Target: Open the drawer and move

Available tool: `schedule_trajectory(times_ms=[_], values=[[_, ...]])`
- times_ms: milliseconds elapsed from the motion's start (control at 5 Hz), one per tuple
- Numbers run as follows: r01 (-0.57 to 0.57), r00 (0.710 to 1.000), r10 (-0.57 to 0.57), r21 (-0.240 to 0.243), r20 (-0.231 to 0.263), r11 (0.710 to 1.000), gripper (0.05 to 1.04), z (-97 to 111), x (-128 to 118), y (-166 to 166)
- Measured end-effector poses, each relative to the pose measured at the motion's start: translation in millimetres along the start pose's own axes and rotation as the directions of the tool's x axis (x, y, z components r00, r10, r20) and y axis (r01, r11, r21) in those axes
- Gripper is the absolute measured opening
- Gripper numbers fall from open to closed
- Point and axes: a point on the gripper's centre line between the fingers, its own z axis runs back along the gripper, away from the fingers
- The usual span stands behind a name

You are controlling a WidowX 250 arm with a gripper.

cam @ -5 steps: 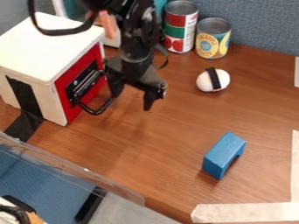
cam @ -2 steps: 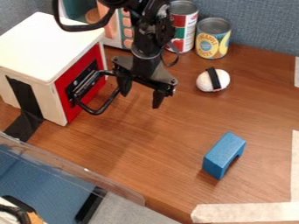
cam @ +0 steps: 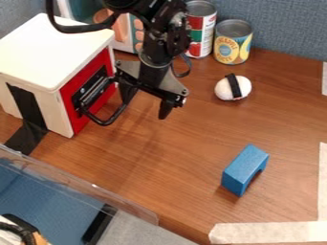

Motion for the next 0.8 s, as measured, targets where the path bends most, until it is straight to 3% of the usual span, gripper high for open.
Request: schedule_trajectory(times_ms=[200, 400, 800], values=[[-0.006, 0.999, 0.006, 0.007, 0.04, 1.0, 0.999, 16.3, -2.8, 3.4], [-0.003, 0.999, 0.002, 0.023, 0.033, 1.0, 0.999, 12.5, -3.8, 4.5], [-0.01, 0.999, 0.013, 0.076, -0.038, 0.997, 0.999, -15.7, -9.7, 17.8]])
